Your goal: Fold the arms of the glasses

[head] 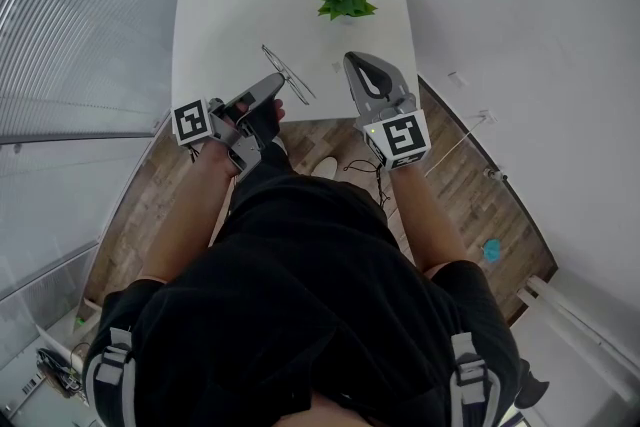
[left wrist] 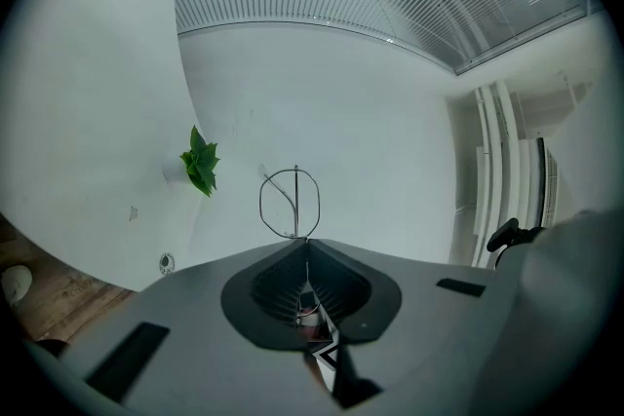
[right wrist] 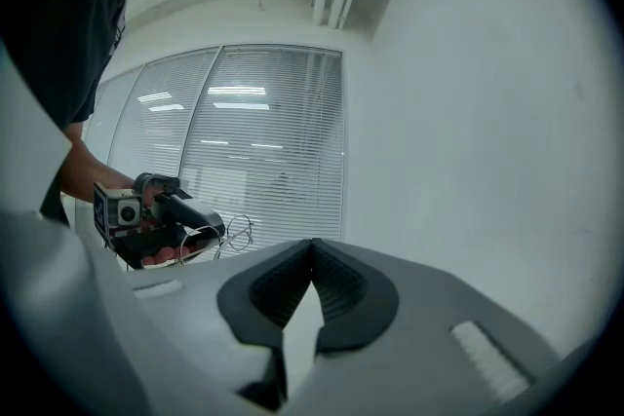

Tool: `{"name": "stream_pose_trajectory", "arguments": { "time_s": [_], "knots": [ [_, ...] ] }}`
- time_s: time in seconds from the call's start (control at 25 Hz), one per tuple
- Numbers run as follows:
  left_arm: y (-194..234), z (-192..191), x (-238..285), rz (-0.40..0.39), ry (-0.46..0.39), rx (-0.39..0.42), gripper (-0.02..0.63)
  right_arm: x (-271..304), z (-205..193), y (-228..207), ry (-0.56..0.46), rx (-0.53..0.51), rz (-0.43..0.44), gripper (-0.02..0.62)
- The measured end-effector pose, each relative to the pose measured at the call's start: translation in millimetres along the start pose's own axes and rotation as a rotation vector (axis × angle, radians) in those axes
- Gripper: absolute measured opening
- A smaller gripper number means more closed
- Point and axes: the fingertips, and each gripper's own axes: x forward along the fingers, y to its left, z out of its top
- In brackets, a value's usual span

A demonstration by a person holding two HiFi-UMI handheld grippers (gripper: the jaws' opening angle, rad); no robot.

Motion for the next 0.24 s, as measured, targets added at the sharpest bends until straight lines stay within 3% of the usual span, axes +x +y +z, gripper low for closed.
{"name": "stream_pose_trajectory", "arguments": {
  "time_s": [0.24],
  "knots": [
    [0.3, -0.1, -0.6, 0.0, -0.001, 0.0, 0.012, 0.0, 0.3, 0.8, -0.002, 0.001, 0.001, 0.011]
  ]
}}
